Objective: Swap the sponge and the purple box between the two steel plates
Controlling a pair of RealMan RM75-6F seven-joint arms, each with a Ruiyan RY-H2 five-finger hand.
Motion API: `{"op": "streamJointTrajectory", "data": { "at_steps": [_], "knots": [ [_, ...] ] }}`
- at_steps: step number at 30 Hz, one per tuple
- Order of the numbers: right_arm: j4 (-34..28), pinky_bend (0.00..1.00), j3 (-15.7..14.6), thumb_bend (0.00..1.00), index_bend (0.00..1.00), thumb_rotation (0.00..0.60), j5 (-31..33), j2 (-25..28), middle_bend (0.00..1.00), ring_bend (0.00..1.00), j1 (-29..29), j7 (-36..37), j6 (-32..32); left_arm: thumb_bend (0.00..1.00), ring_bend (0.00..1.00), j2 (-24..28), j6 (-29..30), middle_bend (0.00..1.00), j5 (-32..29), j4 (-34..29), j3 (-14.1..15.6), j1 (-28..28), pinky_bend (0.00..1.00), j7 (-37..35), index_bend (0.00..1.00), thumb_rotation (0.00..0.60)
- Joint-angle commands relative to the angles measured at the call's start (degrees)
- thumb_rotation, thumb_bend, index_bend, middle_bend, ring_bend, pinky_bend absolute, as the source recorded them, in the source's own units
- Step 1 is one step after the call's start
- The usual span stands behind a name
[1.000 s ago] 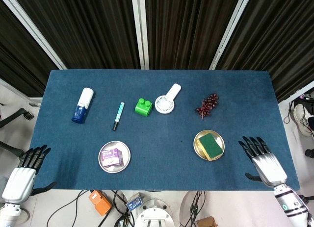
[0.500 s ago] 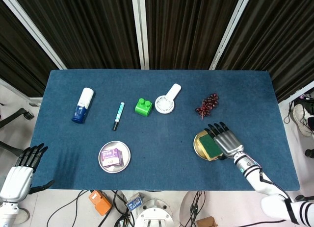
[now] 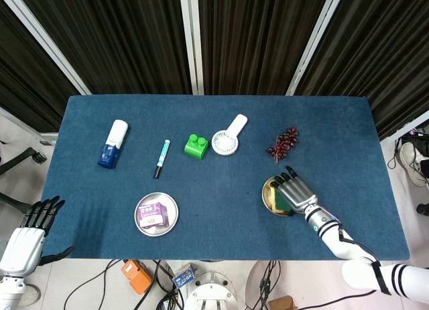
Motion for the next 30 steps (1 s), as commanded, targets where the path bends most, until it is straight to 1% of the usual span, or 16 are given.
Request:
{"op": "streamJointTrajectory", "data": {
  "at_steps": [1,3,6,8,11,14,16,17,19,20,21,22,24,26,28,30],
  "knots": [
    [1.3,0.25,-0.4,0.42,0.62,0.599,-2.4,-0.5,0.51,0.46,-0.6,2.4,2.1,0.06,0.00,0.0,0.0,0.00,0.0,0.0,0.0,0.0,0.04,0.0,0.00,0.600],
    [1.8,0.28,-0.3,0.43,0.65,0.600,-3.8,-0.6,0.53,0.49,-0.9,4.6,3.1,0.06,0.00,-0.1,-0.1,0.00,0.0,0.0,0.0,0.0,0.04,0.0,0.00,0.600],
    [2.1,0.30,-0.1,0.43,0.66,0.600,-5.7,-0.3,0.54,0.50,-1.2,6.9,4.5,0.06,0.00,-0.1,-0.3,0.00,0.0,0.0,0.0,-0.1,0.04,0.1,0.00,0.600],
    [1.4,0.30,0.2,0.43,0.66,0.600,-7.5,0.2,0.54,0.50,-1.4,8.9,5.7,0.06,0.00,-0.1,-0.4,0.00,-0.1,-0.1,0.0,-0.1,0.04,0.2,0.00,0.600],
    [-1.3,0.30,1.2,0.43,0.66,0.600,-9.2,1.2,0.54,0.50,-1.0,10.3,7.0,0.06,0.00,-0.1,-0.4,0.00,-0.1,-0.2,-0.1,-0.2,0.04,0.3,0.00,0.600],
    [-5.1,0.30,2.7,0.43,0.66,0.600,-8.8,0.9,0.54,0.50,0.9,7.4,7.1,0.06,0.00,-0.1,-0.3,0.00,-0.1,-0.3,-0.1,-0.2,0.04,0.4,0.00,0.600],
    [-6.8,0.30,3.9,0.43,0.62,0.600,-6.6,-1.3,0.54,0.50,3.2,2.1,6.6,0.06,0.00,-0.1,-0.4,0.00,0.1,-0.3,0.0,-0.2,0.04,0.7,0.00,0.600],
    [-7.0,0.30,4.6,0.43,0.61,0.600,-4.7,-3.5,0.54,0.49,4.7,-1.8,6.6,0.06,0.00,-0.1,-0.6,0.00,0.1,-0.3,0.1,-0.2,0.04,1.0,0.00,0.600],
    [-6.0,0.30,5.4,0.43,0.53,0.600,-0.8,-7.7,0.53,0.46,7.2,-7.9,7.0,0.06,0.00,-0.1,-0.8,0.00,0.3,-0.4,0.2,-0.3,0.04,1.3,0.00,0.600],
    [-4.9,0.29,5.8,0.43,0.49,0.600,2.3,-10.7,0.52,0.44,8.9,-11.8,7.3,0.06,0.00,-0.1,-0.8,0.00,0.4,-0.5,0.3,-0.3,0.04,1.4,0.00,0.600],
    [-4.0,0.28,6.2,0.43,0.40,0.600,4.8,-12.9,0.46,0.40,10.1,-14.2,7.5,0.06,0.00,0.0,-0.7,0.00,0.4,-0.5,0.4,-0.2,0.04,1.4,0.00,0.600],
    [-2.9,0.26,6.5,0.43,0.34,0.600,7.0,-15.1,0.42,0.37,11.2,-16.1,7.8,0.06,0.00,0.0,-0.5,0.00,0.4,-0.5,0.4,-0.1,0.04,1.3,0.00,0.600],
    [-0.6,0.20,7.2,0.43,0.13,0.600,11.3,-19.5,0.29,0.26,13.5,-18.6,8.0,0.06,0.00,0.0,-0.1,0.00,0.4,-0.4,0.4,0.1,0.04,1.0,0.00,0.600],
    [1.1,0.17,7.7,0.43,0.02,0.600,14.2,-22.3,0.22,0.20,15.2,-19.3,7.6,0.06,0.00,0.1,0.0,0.00,0.5,-0.3,0.5,0.1,0.04,0.8,0.00,0.600],
    [2.6,0.15,8.1,0.42,0.00,0.600,16.5,-24.5,0.15,0.14,16.8,-19.5,7.0,0.06,0.00,0.1,-0.2,0.00,0.6,-0.2,0.6,0.1,0.04,0.7,0.00,0.600],
    [3.4,0.12,8.0,0.38,0.00,0.600,18.0,-25.8,0.07,0.08,18.0,-20.1,7.1,0.06,0.00,0.1,-0.1,0.00,0.7,-0.2,0.7,0.1,0.04,0.7,0.00,0.600]
  ]
}}
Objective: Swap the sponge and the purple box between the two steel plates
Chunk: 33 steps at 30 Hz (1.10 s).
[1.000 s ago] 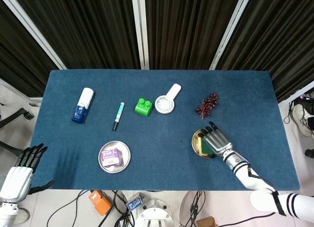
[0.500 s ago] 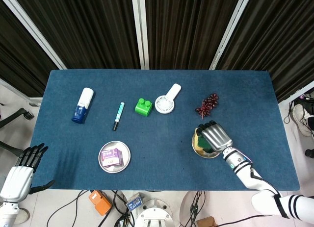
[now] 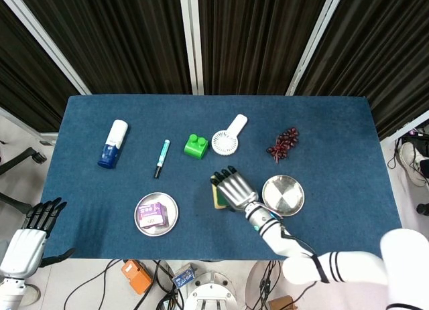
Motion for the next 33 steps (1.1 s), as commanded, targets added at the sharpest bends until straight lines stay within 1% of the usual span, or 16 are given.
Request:
{"op": "streamJointTrajectory", "data": {
  "at_steps": [1,4,6,7,10,13,14,15,17,19,21,23,24,27,30,33],
  "knots": [
    [2.5,0.11,0.8,0.34,0.00,0.598,4.0,-3.5,0.04,0.05,3.5,-2.3,0.0,0.06,0.00,0.0,0.1,0.00,0.2,0.1,0.1,0.0,0.04,0.0,0.00,0.600],
    [0.6,0.06,0.3,0.22,0.00,0.550,4.7,-2.6,0.00,0.00,3.8,-1.4,0.1,0.06,0.00,-0.1,-0.1,0.00,0.6,0.1,0.4,0.0,0.04,0.2,0.00,0.600],
    [-1.7,0.04,-0.5,0.17,0.00,0.496,4.4,-0.7,0.00,0.00,3.4,-0.6,0.6,0.06,0.00,-0.3,-0.5,0.00,1.0,0.3,0.6,-0.2,0.04,0.4,0.00,0.600],
    [-2.8,0.03,-0.9,0.16,0.00,0.475,4.2,0.4,0.00,0.00,3.1,-0.2,0.8,0.06,0.00,-0.4,-0.9,0.00,1.2,0.3,0.8,-0.4,0.04,0.7,0.00,0.600],
    [-7.6,0.03,-2.6,0.15,0.00,0.446,2.1,5.1,0.00,0.00,1.4,1.7,2.0,0.06,0.00,-0.8,-2.0,0.00,2.7,0.1,1.3,-1.3,0.04,0.7,0.00,0.600],
    [-13.4,0.02,-7.1,0.15,0.00,0.441,-7.7,12.2,0.00,0.00,-3.1,4.7,6.5,0.06,0.00,-2.5,-1.1,0.00,5.5,1.1,1.6,-2.2,0.04,-0.6,0.00,0.600],
    [-14.8,0.01,-9.3,0.15,0.00,0.442,-12.2,14.6,0.00,0.00,-5.1,5.7,9.0,0.06,0.00,-3.2,-0.8,0.00,6.5,1.4,1.5,-2.5,0.05,-0.7,0.00,0.600],
    [-16.2,0.00,-12.6,0.15,0.00,0.443,-18.4,17.9,0.00,0.00,-8.3,7.2,12.9,0.06,0.00,-4.1,-0.5,0.00,7.6,1.6,1.3,-3.1,0.06,-0.4,0.00,0.600],
    [-16.7,0.00,-17.8,0.15,0.00,0.444,-27.5,22.6,0.00,0.00,-13.7,10.3,19.8,0.07,0.00,-5.6,-0.4,0.01,9.0,1.2,0.7,-4.1,0.09,0.6,0.01,0.600],
    [-14.9,0.00,-23.3,0.15,0.00,0.444,-35.1,26.9,0.00,0.00,-20.3,15.5,27.7,0.08,0.00,-7.4,-1.7,0.02,9.9,-0.5,0.2,-5.5,0.10,1.7,0.02,0.600],
    [-10.9,0.00,-27.2,0.15,0.00,0.444,-40.1,29.5,0.00,0.00,-26.1,22.4,34.3,0.12,0.01,-9.3,-3.9,0.03,9.6,-3.1,-0.5,-7.1,0.10,1.9,0.04,0.600],
    [-6.6,0.00,-29.5,0.15,0.00,0.444,-42.1,30.9,0.00,0.00,-30.4,27.6,38.5,0.18,0.05,-10.8,-6.6,0.07,8.1,-5.5,-1.4,-8.5,0.12,2.2,0.08,0.600],
    [-3.9,0.00,-30.4,0.15,0.00,0.443,-42.8,31.4,0.00,0.00,-32.8,31.1,40.8,0.21,0.06,-11.4,-9.0,0.08,6.5,-7.2,-2.1,-9.5,0.13,3.2,0.10,0.600],
    [2.2,0.00,-30.9,0.15,0.00,0.439,-42.9,31.8,0.00,0.00,-37.7,38.9,44.5,0.24,0.07,-12.1,-16.3,0.10,0.7,-11.7,-4.1,-12.0,0.14,8.4,0.11,0.600],
    [6.6,0.00,-30.1,0.15,0.00,0.446,-43.5,31.8,0.00,0.00,-40.8,45.4,47.2,0.23,0.07,-13.4,-21.5,0.10,-5.2,-14.6,-5.8,-13.6,0.14,15.4,0.11,0.600],
    [8.5,0.00,-29.0,0.15,0.00,0.450,-44.7,32.2,0.00,0.00,-42.2,47.3,48.2,0.20,0.07,-15.6,-24.0,0.10,-9.6,-15.4,-6.8,-14.5,0.14,21.8,0.11,0.600]
  ]
}}
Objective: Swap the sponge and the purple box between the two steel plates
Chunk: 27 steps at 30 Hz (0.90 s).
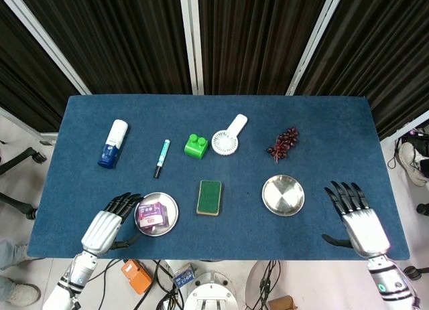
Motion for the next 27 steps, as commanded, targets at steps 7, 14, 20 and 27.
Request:
{"op": "streamJointTrajectory", "data": {
  "at_steps": [7,14,20,27],
  "knots": [
    [4.8,0.00,1.3,0.15,0.00,0.448,-4.1,3.3,0.00,0.00,-5.6,7.0,1.9,0.19,0.10,-7.9,-7.1,0.11,-14.4,-2.3,-3.5,-3.5,0.15,18.4,0.13,0.600],
    [4.3,0.00,3.1,0.15,0.00,0.449,-5.3,3.8,0.00,0.00,-6.4,7.0,0.0,0.23,0.26,-11.3,-6.3,0.28,-18.5,-0.5,-4.8,-4.3,0.21,22.8,0.27,0.600],
    [4.0,0.00,4.7,0.15,0.00,0.449,-5.4,4.2,0.00,0.00,-7.2,7.1,-1.7,0.36,0.46,-13.9,-1.5,0.49,-14.9,0.2,-5.0,-4.4,0.34,22.6,0.47,0.600],
    [3.6,0.00,6.1,0.15,0.00,0.451,-5.9,4.4,0.00,0.00,-7.7,7.1,-3.3,0.38,0.50,-15.4,-1.7,0.54,-10.1,-4.1,-4.0,-6.6,0.38,22.9,0.52,0.600]
  ]
}}
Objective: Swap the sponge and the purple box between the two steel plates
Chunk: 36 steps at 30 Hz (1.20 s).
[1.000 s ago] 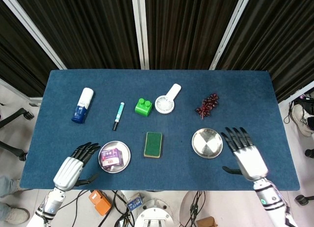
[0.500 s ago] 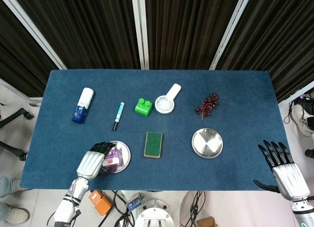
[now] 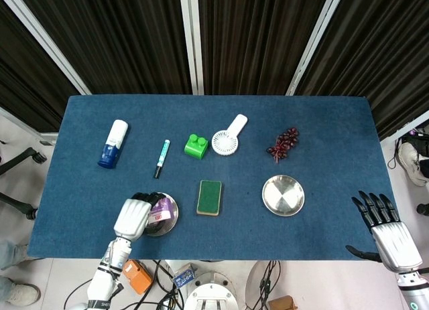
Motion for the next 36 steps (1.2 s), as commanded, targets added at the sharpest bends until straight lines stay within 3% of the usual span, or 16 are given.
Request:
{"op": "streamJointTrajectory", "data": {
  "at_steps": [1,5,12,14,17,20,23,32,36],
  "knots": [
    [-0.2,0.00,0.5,0.15,0.00,0.451,-0.1,0.1,0.00,0.00,-0.2,0.1,-0.5,0.38,0.50,-1.9,-1.7,0.54,1.9,-2.7,0.9,-2.0,0.39,1.9,0.52,0.600],
    [-0.3,0.00,1.2,0.15,0.00,0.451,-0.2,0.4,0.00,0.00,-0.4,0.7,-1.3,0.37,0.50,-7.2,-5.9,0.54,0.8,-2.7,0.8,-4.9,0.39,7.3,0.52,0.600],
    [-0.3,0.00,2.5,0.15,0.00,0.452,0.3,1.3,0.00,0.00,-0.4,2.8,-3.1,0.33,0.49,-18.6,-11.3,0.53,-4.1,4.1,-1.5,-9.4,0.39,13.0,0.52,0.600],
    [-0.2,0.00,2.8,0.15,0.00,0.451,0.4,1.5,0.00,0.00,-0.4,3.3,-3.5,0.30,0.47,-20.6,-11.6,0.51,-4.1,6.1,-1.6,-10.2,0.39,13.0,0.51,0.600],
    [-0.2,0.00,3.2,0.15,0.00,0.451,0.8,1.9,0.00,0.00,-0.3,4.2,-4.6,0.18,0.38,-22.5,-12.5,0.41,-3.2,8.4,-1.2,-11.5,0.38,11.9,0.41,0.600],
    [-0.3,0.00,3.8,0.15,0.00,0.451,1.3,2.2,0.00,0.00,-0.2,4.8,-5.6,0.05,0.21,-23.4,-13.4,0.26,-3.6,9.4,-1.1,-12.6,0.31,13.5,0.26,0.600],
    [-0.3,0.00,4.1,0.15,0.00,0.450,1.3,2.4,0.00,0.00,-0.3,5.0,-6.0,0.00,0.14,-23.7,-13.7,0.19,-4.2,9.0,-1.2,-13.2,0.27,13.8,0.22,0.600],
    [-0.4,0.00,4.7,0.15,0.00,0.452,1.1,2.8,0.00,0.00,-0.5,5.7,-7.3,0.00,0.12,-20.1,-10.6,0.17,0.2,3.1,-3.6,-15.0,0.25,10.7,0.20,0.558],
    [-0.4,0.00,5.0,0.15,0.00,0.452,1.0,3.0,0.00,0.00,-1.0,6.1,-6.9,0.02,0.12,-15.5,-8.3,0.17,-0.9,-1.3,-8.0,-14.9,0.24,10.9,0.20,0.556]
  ]
}}
